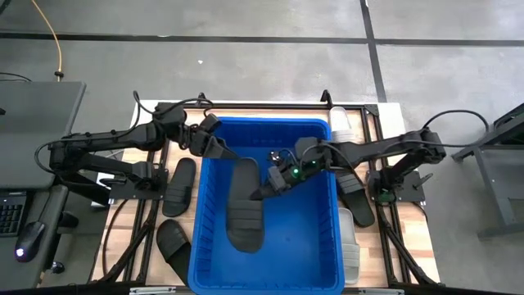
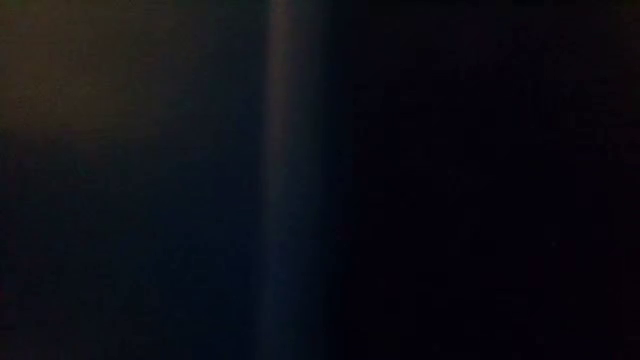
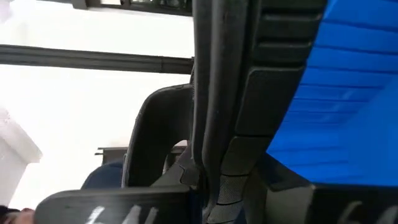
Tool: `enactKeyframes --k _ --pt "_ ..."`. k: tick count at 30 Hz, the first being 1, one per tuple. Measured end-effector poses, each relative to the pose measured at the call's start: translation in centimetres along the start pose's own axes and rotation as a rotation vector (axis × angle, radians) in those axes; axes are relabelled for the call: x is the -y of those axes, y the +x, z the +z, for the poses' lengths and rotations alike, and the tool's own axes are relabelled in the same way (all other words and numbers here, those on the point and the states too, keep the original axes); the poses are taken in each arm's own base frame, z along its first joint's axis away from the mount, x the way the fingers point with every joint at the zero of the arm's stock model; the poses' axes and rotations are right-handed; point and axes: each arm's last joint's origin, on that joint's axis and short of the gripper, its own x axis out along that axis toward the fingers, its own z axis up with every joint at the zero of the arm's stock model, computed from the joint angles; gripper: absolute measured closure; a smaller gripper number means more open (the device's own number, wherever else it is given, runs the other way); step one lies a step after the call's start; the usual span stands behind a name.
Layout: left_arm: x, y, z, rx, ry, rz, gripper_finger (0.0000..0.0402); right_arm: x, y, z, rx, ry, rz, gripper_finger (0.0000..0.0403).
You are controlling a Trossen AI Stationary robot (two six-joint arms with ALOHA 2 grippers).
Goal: Pick and place slides into bin
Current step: Put the top left black slide in the bin
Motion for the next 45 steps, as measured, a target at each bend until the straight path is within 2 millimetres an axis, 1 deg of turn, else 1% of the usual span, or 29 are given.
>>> enactKeyframes --k 5,9,12,15,17,20,21,24,25,27,30,34,38,41,45 --pt "0.0 0.0 0.0 -0.014 0.001 -0.008 0.0122 0.3 0.3 1.2 0.027 -0.001 0.033 0.0367" --pt "-0.1 0.3 -0.3 -0.032 -0.010 -0.001 0.0128 1.0 0.8 1.8 0.032 0.002 0.025 0.0367" --pt "-0.1 0.4 -0.4 -0.039 -0.010 -0.002 0.0146 1.2 1.2 1.9 0.013 0.007 0.044 0.0367" --pt "0.0 0.5 -0.6 -0.058 -0.006 -0.013 0.0200 1.1 1.3 2.0 0.027 0.001 0.060 0.0367" --pt "-0.1 0.8 -0.7 -0.065 -0.001 -0.014 0.0256 0.9 1.2 2.2 0.036 -0.007 0.082 0.0367" --pt "-0.1 0.9 -0.7 -0.072 0.006 -0.020 0.0352 0.7 1.1 2.4 0.051 -0.014 0.099 0.0367" --pt "-0.2 0.9 -0.7 -0.074 0.005 -0.020 0.0360 0.8 1.1 2.4 0.056 -0.014 0.098 0.0367" --pt "-0.3 1.0 -0.7 -0.088 -0.006 -0.020 0.0359 0.8 1.1 2.4 0.069 -0.017 0.092 0.0364" --pt "-0.3 1.0 -0.6 -0.087 -0.006 -0.020 0.0359 0.8 1.1 2.4 0.070 -0.022 0.091 0.0357" --pt "-0.1 0.9 -0.7 -0.078 0.010 -0.022 0.0359 0.7 1.2 2.1 0.082 -0.031 0.090 0.0335" --pt "0.5 0.1 -0.5 -0.047 0.036 -0.037 0.0359 0.3 1.1 1.7 0.125 -0.053 0.089 0.0296" --pt "1.5 -1.9 -0.1 -0.012 0.058 -0.055 0.0359 -0.4 0.8 0.9 0.197 -0.106 0.084 0.0252" --pt "2.1 -4.4 0.1 0.047 0.093 -0.021 0.0359 -1.0 0.2 0.2 0.252 -0.162 0.051 0.0222" --pt "2.6 -6.3 0.3 0.122 0.123 0.015 0.0359 -1.6 -0.8 -0.3 0.303 -0.211 0.008 0.0211" --pt "3.3 -8.6 0.6 0.301 0.168 0.061 0.0359 -2.0 -1.7 -1.1 0.443 -0.276 -0.091 0.0207"
